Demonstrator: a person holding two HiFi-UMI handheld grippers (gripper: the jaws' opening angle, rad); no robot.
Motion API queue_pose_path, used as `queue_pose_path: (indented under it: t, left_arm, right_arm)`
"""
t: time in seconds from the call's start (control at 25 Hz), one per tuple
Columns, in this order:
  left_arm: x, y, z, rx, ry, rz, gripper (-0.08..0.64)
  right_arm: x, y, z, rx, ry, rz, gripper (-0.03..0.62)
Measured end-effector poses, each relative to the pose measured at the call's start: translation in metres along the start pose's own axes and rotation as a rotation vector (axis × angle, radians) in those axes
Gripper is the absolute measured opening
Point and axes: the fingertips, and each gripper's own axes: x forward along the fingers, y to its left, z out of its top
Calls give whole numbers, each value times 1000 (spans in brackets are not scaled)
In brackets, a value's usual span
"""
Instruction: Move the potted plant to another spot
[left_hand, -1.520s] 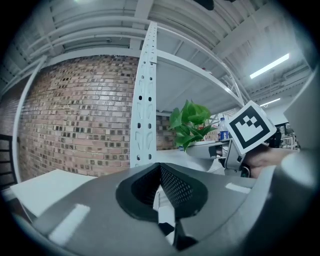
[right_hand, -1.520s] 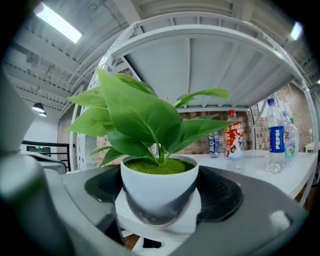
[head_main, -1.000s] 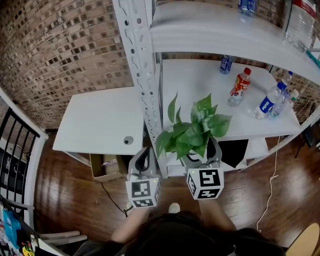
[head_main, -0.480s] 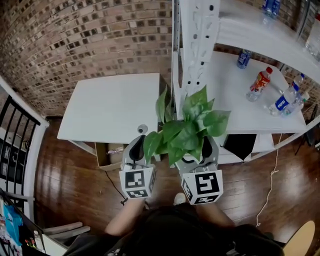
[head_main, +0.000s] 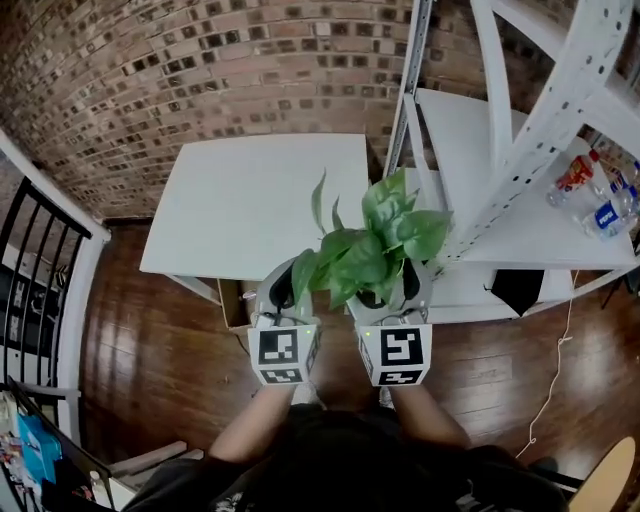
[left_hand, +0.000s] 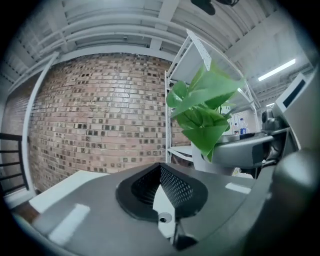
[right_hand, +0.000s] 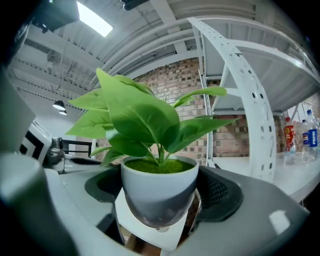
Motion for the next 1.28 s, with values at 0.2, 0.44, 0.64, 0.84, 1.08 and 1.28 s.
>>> queue_pose_path:
  t: [0.2, 0.44, 0.64, 0.84, 1.08, 1.28]
  left_arm:
    - [5, 50, -15, -12, -12, -30, 17]
    - [19, 85, -36, -26, -62, -80, 17]
    - [33, 103, -69, -34, -25, -76, 17]
    - [35, 135, -101, -41, 22, -8, 17]
    - [41, 163, -130, -49, 33, 8, 17]
    - [54, 174, -153, -49, 79, 18, 17]
  right_arm:
    - [45, 32, -30, 13, 20, -30, 457]
    - [88, 62, -73, 16, 70, -28, 457]
    - [121, 73, -111, 24, 65, -27, 457]
    - [151, 74, -148, 27, 100, -34, 456]
    - [178, 81, -200, 36, 172, -34, 456]
    - [193, 88, -233, 58, 219, -26, 456]
